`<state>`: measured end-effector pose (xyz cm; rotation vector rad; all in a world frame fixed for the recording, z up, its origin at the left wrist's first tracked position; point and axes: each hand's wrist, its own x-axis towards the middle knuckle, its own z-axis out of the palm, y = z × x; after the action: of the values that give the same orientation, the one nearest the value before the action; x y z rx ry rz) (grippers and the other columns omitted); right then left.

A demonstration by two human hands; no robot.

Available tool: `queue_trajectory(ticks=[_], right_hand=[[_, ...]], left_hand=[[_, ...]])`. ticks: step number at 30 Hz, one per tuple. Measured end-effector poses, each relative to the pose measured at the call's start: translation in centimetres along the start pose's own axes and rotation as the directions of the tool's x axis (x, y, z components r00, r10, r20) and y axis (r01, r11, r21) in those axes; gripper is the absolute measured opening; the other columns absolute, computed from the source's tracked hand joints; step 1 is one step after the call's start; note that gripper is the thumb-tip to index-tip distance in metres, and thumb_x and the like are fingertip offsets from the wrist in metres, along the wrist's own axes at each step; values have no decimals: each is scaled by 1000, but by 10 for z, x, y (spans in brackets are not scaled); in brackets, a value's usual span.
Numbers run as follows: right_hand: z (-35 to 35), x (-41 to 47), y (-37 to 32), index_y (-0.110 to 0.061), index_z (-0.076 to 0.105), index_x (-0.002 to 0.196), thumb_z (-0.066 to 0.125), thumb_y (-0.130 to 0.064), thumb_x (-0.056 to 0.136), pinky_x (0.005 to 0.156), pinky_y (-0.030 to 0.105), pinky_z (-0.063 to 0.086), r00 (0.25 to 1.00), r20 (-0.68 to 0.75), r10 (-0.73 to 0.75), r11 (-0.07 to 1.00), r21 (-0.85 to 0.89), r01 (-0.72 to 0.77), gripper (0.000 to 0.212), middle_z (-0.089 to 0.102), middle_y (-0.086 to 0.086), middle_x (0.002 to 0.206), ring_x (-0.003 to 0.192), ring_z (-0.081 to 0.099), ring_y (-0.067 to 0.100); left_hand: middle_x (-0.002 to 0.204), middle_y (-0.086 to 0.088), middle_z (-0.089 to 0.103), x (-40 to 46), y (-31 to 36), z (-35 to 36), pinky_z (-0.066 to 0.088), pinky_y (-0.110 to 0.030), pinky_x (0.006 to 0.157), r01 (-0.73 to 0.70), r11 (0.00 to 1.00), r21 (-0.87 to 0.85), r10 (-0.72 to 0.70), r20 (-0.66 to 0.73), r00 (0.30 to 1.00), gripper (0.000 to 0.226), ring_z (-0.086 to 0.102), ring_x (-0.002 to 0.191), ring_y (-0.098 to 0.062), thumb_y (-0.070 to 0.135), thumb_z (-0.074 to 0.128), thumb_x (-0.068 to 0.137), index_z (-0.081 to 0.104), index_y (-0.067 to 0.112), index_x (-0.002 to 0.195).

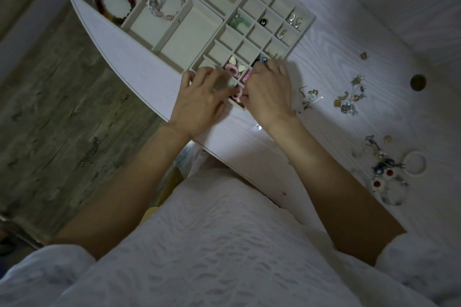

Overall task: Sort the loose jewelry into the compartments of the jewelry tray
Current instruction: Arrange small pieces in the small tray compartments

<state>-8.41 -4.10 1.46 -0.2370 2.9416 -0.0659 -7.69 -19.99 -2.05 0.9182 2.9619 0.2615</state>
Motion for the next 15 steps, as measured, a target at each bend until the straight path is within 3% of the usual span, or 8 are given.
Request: queue_trajectory(ticks=[4, 9, 15], right_hand=[[2, -8, 6, -15, 72, 100, 58, -29, 91, 92, 32, 31, 998, -16, 64, 995, 80, -62, 22, 60, 3, 111, 110, 44, 23], [8, -19, 6, -14, 76, 90, 66, -25, 86, 90, 32, 35, 983, 24, 180, 909, 378, -176, 16, 61, 4, 107, 106, 45, 26], [12, -20, -8, -17, 74, 95, 66, -30, 86, 94, 30, 32, 946, 46, 322, 880, 355, -316, 19, 56, -1, 117, 110, 41, 22]], left_hand=[[125, -7, 57, 1, 0, 1, 26, -41, 83, -13, 1000, -13, 13, -19, 1000, 37, 42, 110, -27, 20, 46, 84, 67, 27, 115], [125, -9, 58, -2, 2, 2, 26, -41, 83, -3, 999, -55, 1, -38, 999, 38, 39, 109, -26, 22, 43, 85, 68, 23, 114], [126, -8, 56, -2, 4, 2, 26, -40, 84, 21, 993, -117, -24, -29, 999, 40, 37, 108, -25, 24, 42, 85, 69, 22, 115]])
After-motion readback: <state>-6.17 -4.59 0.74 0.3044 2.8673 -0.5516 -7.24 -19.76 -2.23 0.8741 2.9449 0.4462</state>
